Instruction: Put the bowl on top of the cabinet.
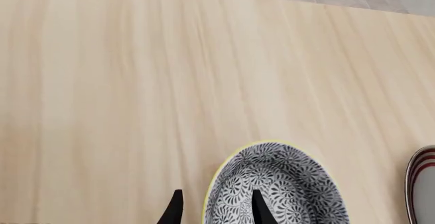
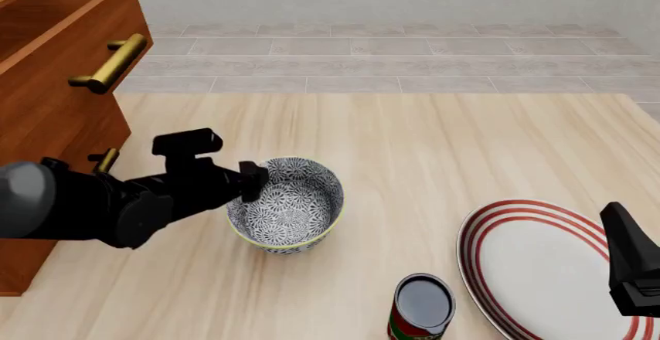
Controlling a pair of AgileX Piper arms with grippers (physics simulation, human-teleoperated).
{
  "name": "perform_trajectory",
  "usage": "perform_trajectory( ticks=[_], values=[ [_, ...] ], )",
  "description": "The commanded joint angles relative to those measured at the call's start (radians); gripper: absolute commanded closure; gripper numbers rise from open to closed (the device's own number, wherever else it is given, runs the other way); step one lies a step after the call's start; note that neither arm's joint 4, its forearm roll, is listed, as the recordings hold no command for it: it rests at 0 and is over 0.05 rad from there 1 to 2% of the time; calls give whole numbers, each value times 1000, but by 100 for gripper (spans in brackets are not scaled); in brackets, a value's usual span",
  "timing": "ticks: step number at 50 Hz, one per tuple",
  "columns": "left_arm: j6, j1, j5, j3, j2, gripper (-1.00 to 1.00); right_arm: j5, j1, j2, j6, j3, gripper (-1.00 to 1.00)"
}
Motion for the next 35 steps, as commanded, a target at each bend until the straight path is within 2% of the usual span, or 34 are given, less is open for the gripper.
perform_trajectory(
  ticks=[1,35],
  values=[
    [-9,-7,-17,3,28,-100,-1,-1,0,-1,0,-100],
    [-22,-5,-70,21,83,-100,-2,-1,-1,0,0,-100]
  ],
)
